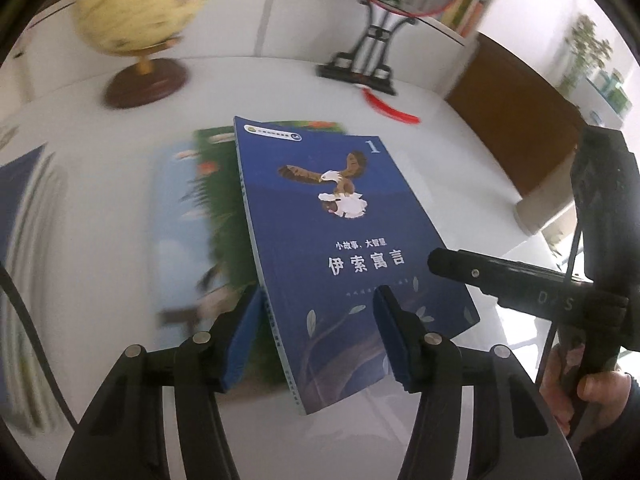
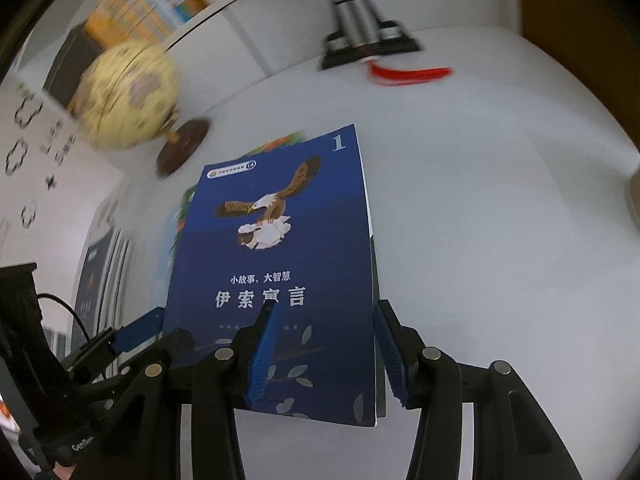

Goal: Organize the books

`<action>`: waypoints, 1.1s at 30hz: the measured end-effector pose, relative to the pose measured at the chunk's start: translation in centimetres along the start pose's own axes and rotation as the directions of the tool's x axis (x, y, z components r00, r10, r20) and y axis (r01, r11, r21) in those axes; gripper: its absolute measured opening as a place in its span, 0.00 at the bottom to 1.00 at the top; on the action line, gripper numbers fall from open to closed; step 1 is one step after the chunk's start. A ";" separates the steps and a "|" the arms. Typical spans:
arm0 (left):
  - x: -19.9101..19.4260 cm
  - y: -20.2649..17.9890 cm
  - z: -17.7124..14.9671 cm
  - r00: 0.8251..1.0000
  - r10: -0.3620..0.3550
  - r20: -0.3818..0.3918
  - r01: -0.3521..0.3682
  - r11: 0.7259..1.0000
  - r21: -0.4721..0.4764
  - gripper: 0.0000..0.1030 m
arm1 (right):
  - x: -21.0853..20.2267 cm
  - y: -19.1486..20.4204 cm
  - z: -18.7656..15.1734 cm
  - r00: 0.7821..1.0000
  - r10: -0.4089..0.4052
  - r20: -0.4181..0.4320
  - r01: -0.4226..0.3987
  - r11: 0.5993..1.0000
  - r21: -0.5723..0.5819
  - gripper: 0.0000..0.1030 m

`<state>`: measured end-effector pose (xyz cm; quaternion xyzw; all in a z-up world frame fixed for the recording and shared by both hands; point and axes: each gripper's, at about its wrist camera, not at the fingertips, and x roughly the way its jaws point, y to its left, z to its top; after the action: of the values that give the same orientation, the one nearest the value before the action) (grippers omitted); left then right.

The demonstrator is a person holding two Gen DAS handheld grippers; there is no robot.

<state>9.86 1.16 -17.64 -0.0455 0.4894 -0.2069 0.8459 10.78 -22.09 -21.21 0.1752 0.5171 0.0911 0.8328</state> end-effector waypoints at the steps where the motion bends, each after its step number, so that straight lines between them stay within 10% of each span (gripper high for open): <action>1: -0.4 0.6 -0.4 1.000 0.009 -0.001 -0.009 1.000 -0.012 0.52 | 0.2 0.9 -0.3 1.000 0.011 -0.011 -0.011 1.000 -0.021 0.47; 33: -3.6 4.1 -2.9 1.000 0.011 0.026 -0.007 0.991 -0.133 0.52 | 0.3 4.8 -4.1 0.980 0.179 -0.088 -0.186 0.979 -0.081 0.46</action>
<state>7.07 6.71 -17.41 -0.1024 0.4908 -0.1693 0.8485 7.40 -16.75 -21.31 0.1810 0.5274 0.1969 0.8064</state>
